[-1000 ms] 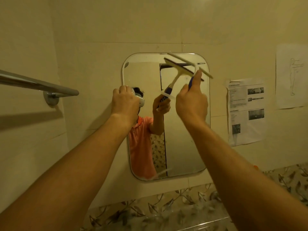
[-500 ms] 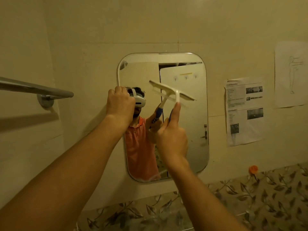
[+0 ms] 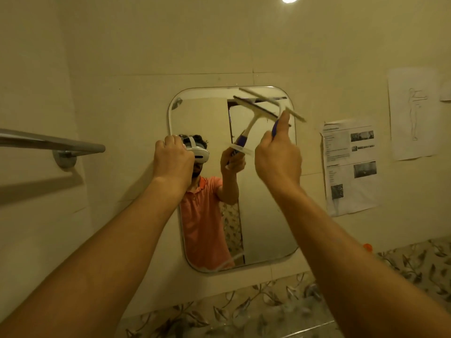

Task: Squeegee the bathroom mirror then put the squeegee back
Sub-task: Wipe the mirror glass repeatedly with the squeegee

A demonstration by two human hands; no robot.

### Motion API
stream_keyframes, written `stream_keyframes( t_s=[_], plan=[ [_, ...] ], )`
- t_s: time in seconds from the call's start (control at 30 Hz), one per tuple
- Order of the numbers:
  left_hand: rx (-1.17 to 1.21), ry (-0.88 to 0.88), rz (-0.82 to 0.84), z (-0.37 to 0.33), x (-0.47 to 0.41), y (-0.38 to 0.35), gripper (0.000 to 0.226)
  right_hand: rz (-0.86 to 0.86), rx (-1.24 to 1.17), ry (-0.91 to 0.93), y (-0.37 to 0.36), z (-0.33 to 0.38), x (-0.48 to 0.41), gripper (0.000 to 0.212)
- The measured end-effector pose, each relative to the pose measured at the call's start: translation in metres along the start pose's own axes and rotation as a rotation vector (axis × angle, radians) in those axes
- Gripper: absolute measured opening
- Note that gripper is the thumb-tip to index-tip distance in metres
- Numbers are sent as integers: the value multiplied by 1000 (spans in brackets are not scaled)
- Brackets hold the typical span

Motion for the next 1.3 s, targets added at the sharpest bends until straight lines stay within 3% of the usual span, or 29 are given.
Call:
stream_keyframes(
  t_s=[0.27, 0.57, 1.0, 1.3],
  plan=[
    [-21, 13, 6, 0, 0, -1, 42, 85, 50, 12, 3, 30, -43, 64],
    [-25, -28, 15, -4, -1, 0, 37, 230, 89, -30, 0, 17, 1, 67],
    [-6, 15, 17, 0, -1, 5, 48, 322, 100, -37, -20, -2, 49, 62],
    [7, 22, 19, 1, 3, 5, 45, 141, 9, -48, 34, 20, -52, 45]
  ],
)
Point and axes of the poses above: each hand's wrist, its own x-axis away from the middle knuckle, its own y-axis out of the back of the hand, z = x × y, the point moved 10 cm from there along -x, towards the middle knuckle, and after that the axes turned 14 degrees about x, right-handed, at the moved point
